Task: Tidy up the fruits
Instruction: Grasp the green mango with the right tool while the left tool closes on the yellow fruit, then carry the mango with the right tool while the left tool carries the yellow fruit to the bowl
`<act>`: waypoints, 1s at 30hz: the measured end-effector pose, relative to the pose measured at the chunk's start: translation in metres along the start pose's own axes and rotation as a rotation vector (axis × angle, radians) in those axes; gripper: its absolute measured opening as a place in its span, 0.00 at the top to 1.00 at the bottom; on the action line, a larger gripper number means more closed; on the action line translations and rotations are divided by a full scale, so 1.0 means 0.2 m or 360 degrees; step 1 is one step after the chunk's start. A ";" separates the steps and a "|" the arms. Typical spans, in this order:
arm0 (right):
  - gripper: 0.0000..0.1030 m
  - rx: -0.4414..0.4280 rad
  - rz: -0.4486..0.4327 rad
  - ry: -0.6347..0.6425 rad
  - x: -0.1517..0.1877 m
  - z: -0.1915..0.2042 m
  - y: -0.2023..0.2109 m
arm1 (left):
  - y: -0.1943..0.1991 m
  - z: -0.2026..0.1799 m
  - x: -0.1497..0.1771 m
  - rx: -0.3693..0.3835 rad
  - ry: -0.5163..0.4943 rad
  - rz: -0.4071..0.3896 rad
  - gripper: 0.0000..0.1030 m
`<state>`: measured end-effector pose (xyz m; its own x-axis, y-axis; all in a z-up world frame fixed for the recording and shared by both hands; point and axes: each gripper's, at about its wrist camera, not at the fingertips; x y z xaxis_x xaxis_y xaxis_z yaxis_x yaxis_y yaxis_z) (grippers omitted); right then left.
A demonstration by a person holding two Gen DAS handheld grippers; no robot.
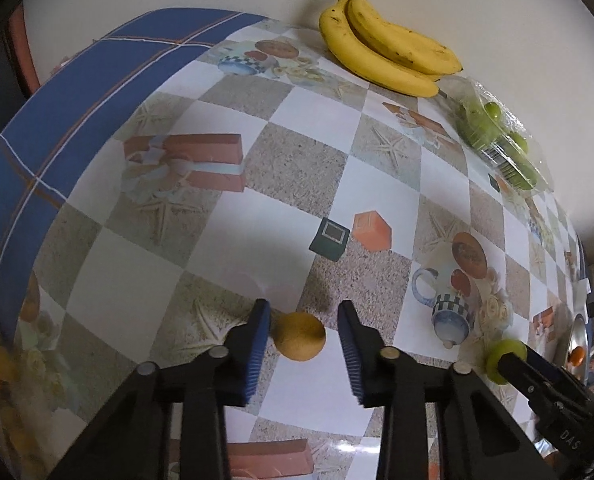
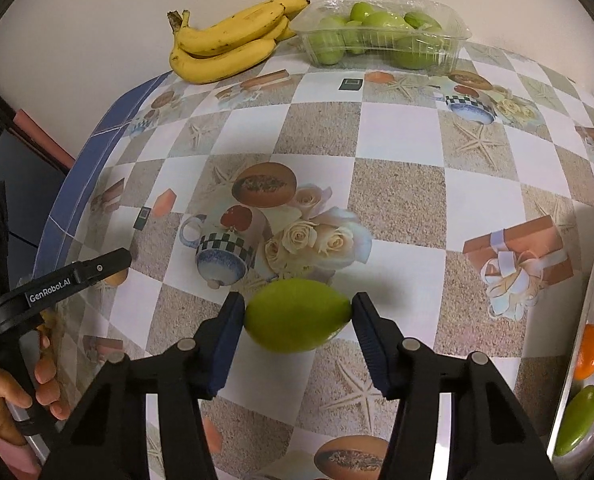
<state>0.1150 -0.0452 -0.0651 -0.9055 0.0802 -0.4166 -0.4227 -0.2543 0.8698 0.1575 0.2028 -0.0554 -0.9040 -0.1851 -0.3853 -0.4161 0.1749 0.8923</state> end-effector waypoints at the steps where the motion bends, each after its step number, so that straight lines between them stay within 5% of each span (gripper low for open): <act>1: 0.45 0.0001 0.0002 0.0000 0.00 0.00 0.00 | 0.00 0.00 0.00 -0.0011 0.0001 -0.0002 0.71; 13: 0.45 -0.0014 -0.0045 -0.0015 0.02 -0.01 0.12 | 0.09 -0.03 0.04 -0.0005 0.0076 -0.0034 0.73; 30: 0.45 0.0069 -0.0187 0.0003 0.12 -0.09 0.47 | 0.35 -0.52 0.18 0.0093 -0.0026 -0.0132 0.73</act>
<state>0.0544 -0.0839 0.0021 -0.8495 0.1055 -0.5169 -0.5273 -0.2012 0.8255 0.1062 0.1068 0.0170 -0.8676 -0.1858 -0.4613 -0.4940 0.2157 0.8423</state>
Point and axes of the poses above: each gripper's, at about its wrist camera, not at the fingertips, and y roughly against the way its jaws point, z to its left, x to its underside, and after that the axes turned 3 degrees about -z, right-handed
